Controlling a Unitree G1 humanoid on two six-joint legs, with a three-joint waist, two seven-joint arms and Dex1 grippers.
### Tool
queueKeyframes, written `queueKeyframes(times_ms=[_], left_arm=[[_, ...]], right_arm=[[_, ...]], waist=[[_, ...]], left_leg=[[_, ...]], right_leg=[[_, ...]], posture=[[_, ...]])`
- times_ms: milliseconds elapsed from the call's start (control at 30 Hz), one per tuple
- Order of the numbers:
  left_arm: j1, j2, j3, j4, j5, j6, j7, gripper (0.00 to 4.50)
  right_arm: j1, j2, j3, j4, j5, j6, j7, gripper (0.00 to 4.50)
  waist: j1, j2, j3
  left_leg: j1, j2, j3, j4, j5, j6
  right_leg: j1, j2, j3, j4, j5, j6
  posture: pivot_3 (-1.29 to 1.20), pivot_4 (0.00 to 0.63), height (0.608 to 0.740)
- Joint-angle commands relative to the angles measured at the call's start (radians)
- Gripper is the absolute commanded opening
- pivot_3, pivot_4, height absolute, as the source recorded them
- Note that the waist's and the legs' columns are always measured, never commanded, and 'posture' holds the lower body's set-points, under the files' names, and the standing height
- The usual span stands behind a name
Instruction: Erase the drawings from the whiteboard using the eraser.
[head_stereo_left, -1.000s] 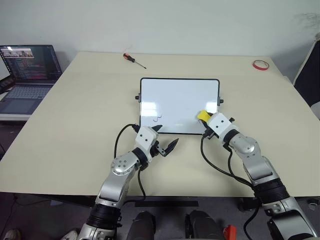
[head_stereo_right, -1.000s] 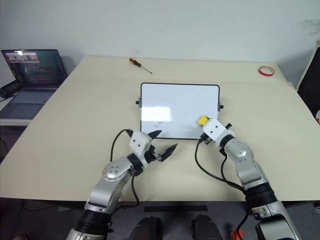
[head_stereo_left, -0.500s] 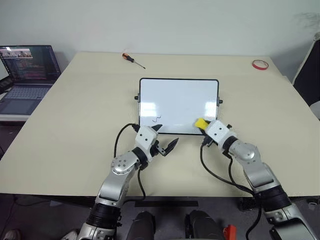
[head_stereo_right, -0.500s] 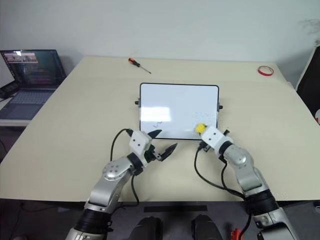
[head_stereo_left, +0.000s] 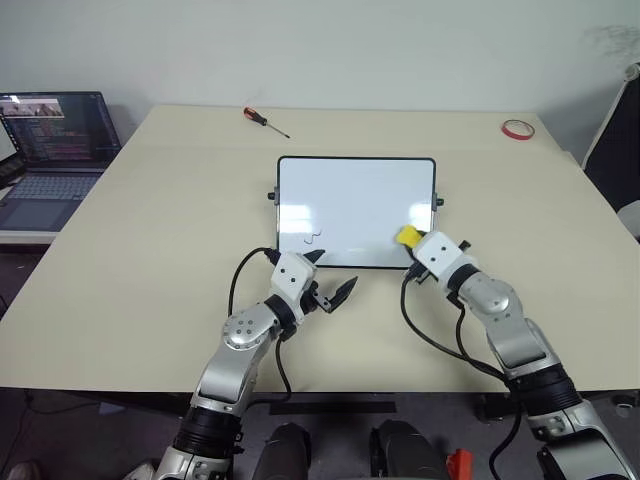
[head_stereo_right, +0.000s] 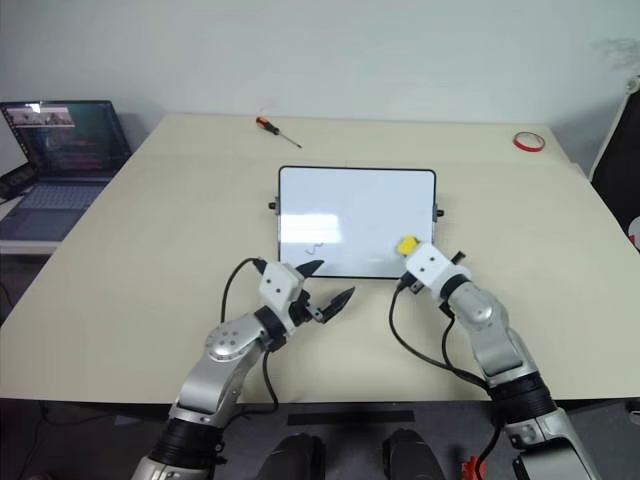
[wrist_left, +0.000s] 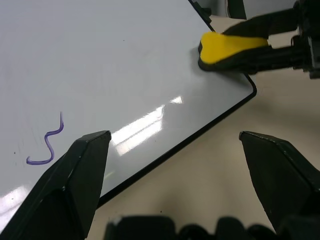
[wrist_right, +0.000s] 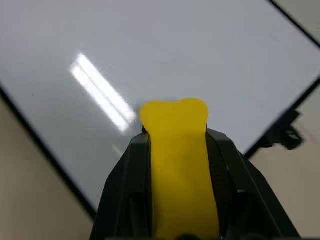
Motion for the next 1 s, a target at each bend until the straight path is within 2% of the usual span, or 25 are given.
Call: queueKeyframes(times_ms=[33,467,867,1000], left_arm=[[-0.010,-0.001,-0.005,-0.037,-0.010,-0.010,-0.008,4.50],[-0.006,0.001,0.000,-0.044,-0.010,-0.005,-0.004,4.50],[0.007,0.003,0.001,-0.056,-0.008,-0.005,0.004,4.50],[0.044,0.006,0.011,-0.090,-0.013,0.006,0.017,4.50]], right_arm=[[0.014,-0.017,-0.025,0.028,-0.024,0.040,-0.020,1.15],[0.114,-0.019,0.063,-0.066,-0.023,0.016,0.083,1.15],[0.076,-0.015,0.029,-0.038,-0.007,0.009,0.071,1.15],[0.081,0.025,-0.007,-0.067,0.087,-0.013,0.095,1.15]], waist=[[0.000,0.000,0.000],[-0.004,0.000,0.000],[-0.005,0.000,0.000],[-0.006,0.000,0.000]], left_leg=[[0.000,0.000,0.000,0.000,0.000,0.000],[0.001,0.000,0.000,0.000,0.000,0.000],[0.002,0.000,0.001,0.000,0.000,0.000],[0.002,0.000,0.001,-0.001,0.000,0.000]], right_leg=[[0.000,0.000,0.000,0.000,0.000,0.000],[0.001,0.000,0.000,0.000,0.000,0.000],[0.001,0.000,0.001,0.000,0.000,0.001],[0.001,0.000,0.001,0.000,-0.001,0.001]], posture=[[0.00,0.150,0.740],[0.00,0.150,0.740],[0.00,0.150,0.740],[0.00,0.150,0.740]])
